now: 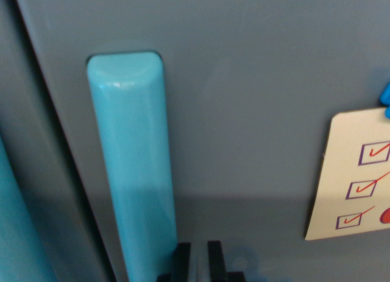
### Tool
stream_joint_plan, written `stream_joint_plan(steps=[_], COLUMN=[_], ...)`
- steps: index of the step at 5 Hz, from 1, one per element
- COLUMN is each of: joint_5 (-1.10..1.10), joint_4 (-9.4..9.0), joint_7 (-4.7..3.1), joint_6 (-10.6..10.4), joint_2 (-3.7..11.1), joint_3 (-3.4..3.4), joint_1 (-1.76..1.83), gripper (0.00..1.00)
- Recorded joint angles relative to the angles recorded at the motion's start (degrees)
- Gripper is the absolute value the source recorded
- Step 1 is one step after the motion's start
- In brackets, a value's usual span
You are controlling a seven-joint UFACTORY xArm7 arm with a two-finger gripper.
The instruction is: Close fridge door
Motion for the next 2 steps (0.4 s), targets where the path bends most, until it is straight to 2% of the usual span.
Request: stream_joint_plan(steps=[2], joint_5=[0.0], joint_4=[0.55], joint_7=[0.0], joint_6=[0.0], joint_2=[0.46], joint_3=[0.01], joint_1=[0.0], gripper=[1.0])
